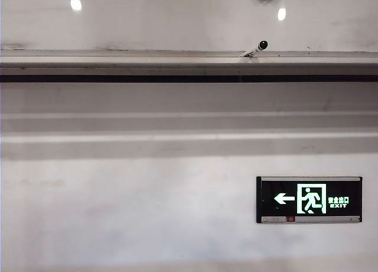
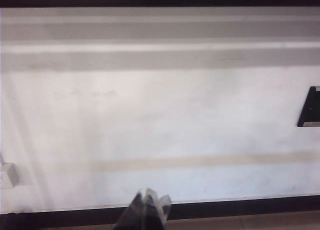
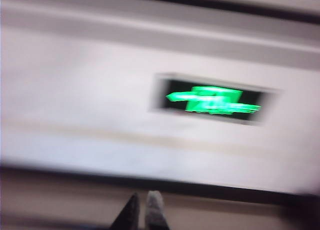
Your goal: Take a marker from the whiteboard tray, write "Hi!" on the whiteboard, and then put the marker back vertically into the whiteboard tray.
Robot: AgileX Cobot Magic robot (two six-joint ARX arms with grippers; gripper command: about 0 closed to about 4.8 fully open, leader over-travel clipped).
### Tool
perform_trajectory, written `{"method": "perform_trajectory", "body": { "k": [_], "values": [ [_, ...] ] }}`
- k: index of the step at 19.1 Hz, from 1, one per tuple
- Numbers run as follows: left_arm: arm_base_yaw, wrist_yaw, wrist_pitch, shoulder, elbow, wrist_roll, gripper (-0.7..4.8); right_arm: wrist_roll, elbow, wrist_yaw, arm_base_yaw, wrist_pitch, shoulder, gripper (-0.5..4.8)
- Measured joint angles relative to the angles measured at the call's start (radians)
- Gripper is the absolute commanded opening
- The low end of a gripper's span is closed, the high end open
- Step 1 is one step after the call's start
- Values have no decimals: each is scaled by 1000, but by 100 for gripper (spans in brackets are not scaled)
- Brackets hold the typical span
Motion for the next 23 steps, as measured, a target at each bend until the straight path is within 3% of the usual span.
{"method": "perform_trajectory", "body": {
  "k": [4,8,13,23],
  "values": [
    [0,0,0,0,0,0,-4,-3,-142,6,-101,71,-152,28],
    [0,0,0,0,0,0,-4,-3,-252,6,-115,68,-396,28],
    [0,-1,3,0,0,0,-4,-3,-251,6,-114,-51,-409,28],
    [0,0,3,0,0,0,-4,-3,-251,6,-113,-54,-409,28]
  ]
}}
